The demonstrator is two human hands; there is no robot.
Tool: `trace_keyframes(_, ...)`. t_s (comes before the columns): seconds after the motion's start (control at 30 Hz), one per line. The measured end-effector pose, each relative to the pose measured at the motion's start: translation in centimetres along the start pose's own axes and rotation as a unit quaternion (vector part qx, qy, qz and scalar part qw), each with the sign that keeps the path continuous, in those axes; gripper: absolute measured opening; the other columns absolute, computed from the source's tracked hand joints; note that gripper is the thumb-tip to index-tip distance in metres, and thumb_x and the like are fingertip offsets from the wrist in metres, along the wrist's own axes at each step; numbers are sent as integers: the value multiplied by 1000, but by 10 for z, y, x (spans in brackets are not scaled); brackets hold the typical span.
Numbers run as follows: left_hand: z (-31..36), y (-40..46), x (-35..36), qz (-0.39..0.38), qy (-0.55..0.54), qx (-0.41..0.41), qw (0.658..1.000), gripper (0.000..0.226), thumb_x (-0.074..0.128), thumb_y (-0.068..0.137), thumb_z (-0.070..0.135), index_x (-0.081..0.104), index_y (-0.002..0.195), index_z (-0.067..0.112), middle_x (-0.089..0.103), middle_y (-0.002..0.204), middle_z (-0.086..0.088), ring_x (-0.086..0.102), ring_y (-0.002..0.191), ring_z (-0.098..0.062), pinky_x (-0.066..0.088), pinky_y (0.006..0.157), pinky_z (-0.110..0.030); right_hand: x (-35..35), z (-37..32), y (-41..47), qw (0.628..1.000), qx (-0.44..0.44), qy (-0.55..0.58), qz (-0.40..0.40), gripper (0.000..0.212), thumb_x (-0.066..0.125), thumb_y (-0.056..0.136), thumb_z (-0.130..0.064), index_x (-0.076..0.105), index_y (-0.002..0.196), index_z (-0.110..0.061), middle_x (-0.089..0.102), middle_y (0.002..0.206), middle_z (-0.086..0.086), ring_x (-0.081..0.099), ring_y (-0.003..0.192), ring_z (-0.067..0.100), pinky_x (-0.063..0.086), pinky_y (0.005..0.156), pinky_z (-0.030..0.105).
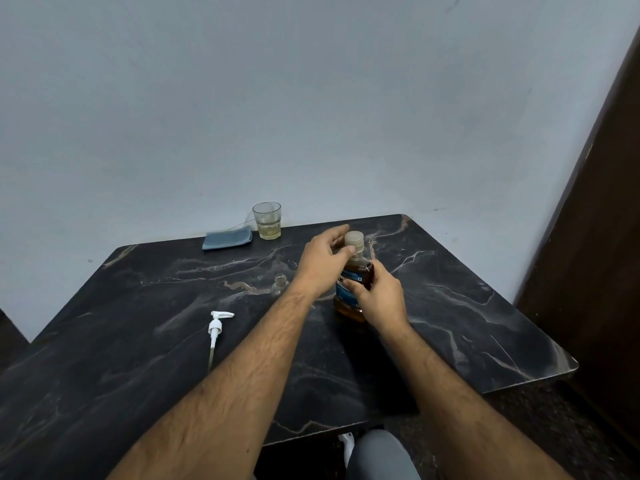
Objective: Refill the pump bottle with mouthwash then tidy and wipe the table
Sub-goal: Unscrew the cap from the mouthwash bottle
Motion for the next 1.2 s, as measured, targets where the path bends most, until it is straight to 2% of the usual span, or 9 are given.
trace_keyframes(0.23, 9, 2, -5, 47, -15, 15, 999, 34, 77, 83, 21, 66, 115, 21, 69, 103, 11, 66, 98, -5, 56, 89, -27, 0, -1, -1, 1000, 2, 0, -5, 30, 75, 83, -32, 57, 107, -33, 67, 98, -14, 63, 95, 7, 55, 89, 35)
trace_keyframes(0.37, 15, 7, -10, 62, -50, 18, 997, 33, 79, 80, 22, 65, 110, 22, 70, 104, 4, 68, 99, -10, 58, 88, -30, -1, -1, -1, 1000, 3, 4, -5, 32, 75, 84, -30, 58, 111, -33, 69, 106, -11, 63, 98, 7, 54, 90, 33)
trace_keyframes(0.6, 26, 16, -46, 107, -31, 27, 993, 36, 77, 83, 27, 66, 116, 18, 66, 105, 9, 62, 92, -4, 47, 68, -7, -1, 0, 0, 1000, 14, -1, -12, 34, 74, 85, -31, 58, 115, -28, 69, 114, -6, 63, 106, 12, 53, 95, 37)
trace_keyframes(0.67, 19, 21, -62, 117, -21, 15, 993, 39, 78, 81, 27, 67, 117, 16, 67, 107, 7, 62, 93, -5, 49, 73, -9, -1, 0, 0, 1000, 14, -2, -12, 35, 74, 84, -32, 58, 115, -29, 69, 114, -6, 64, 106, 12, 54, 95, 38)
trace_keyframes(0.73, 10, 24, -78, 119, -12, 1, 993, 41, 79, 80, 26, 68, 117, 16, 67, 107, 5, 63, 99, -9, 54, 86, -23, -1, 1, 0, 1000, 14, -1, -14, 36, 74, 84, -32, 58, 116, -28, 69, 115, -6, 64, 107, 12, 54, 95, 38)
trace_keyframes(0.8, 0, 24, -89, 119, 1, -13, 993, 37, 79, 80, 24, 67, 114, 17, 64, 102, 7, 62, 99, -10, 54, 89, -27, -1, 1, 0, 1000, 15, 1, -17, 38, 74, 85, -32, 57, 118, -27, 68, 117, -5, 63, 108, 13, 53, 96, 38)
trace_keyframes(0.93, -12, 20, -82, 102, 48, -32, 993, 34, 79, 79, 22, 66, 110, 17, 64, 101, 6, 59, 92, -6, 47, 78, -15, -1, 0, -1, 1000, 15, 1, -14, 38, 74, 85, -32, 57, 119, -26, 68, 118, -4, 63, 110, 13, 53, 96, 37)
trace_keyframes(1.07, -11, 17, -52, 84, 114, -34, 989, 30, 69, 85, 25, 67, 113, 17, 66, 103, 7, 59, 86, -1, 45, 69, -14, -5, -1, 3, 1000, 17, -11, -7, 38, 74, 85, -31, 57, 118, -25, 68, 118, -3, 63, 110, 14, 53, 96, 38)
trace_keyframes(1.2, -14, 17, -30, 85, 166, -47, 981, 34, 61, 89, 26, 66, 121, 16, 69, 117, 0, 63, 103, -13, 52, 91, -30, -23, 8, 11, 999, 27, -24, 28, 37, 75, 84, -32, 58, 116, -24, 69, 116, -2, 64, 109, 16, 54, 94, 40)
Point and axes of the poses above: each hand's wrist, its own y-axis towards the middle knuckle, its own x-axis out of the palm, z = x × y, the point moved 7 cm from there along y, towards the middle knuckle
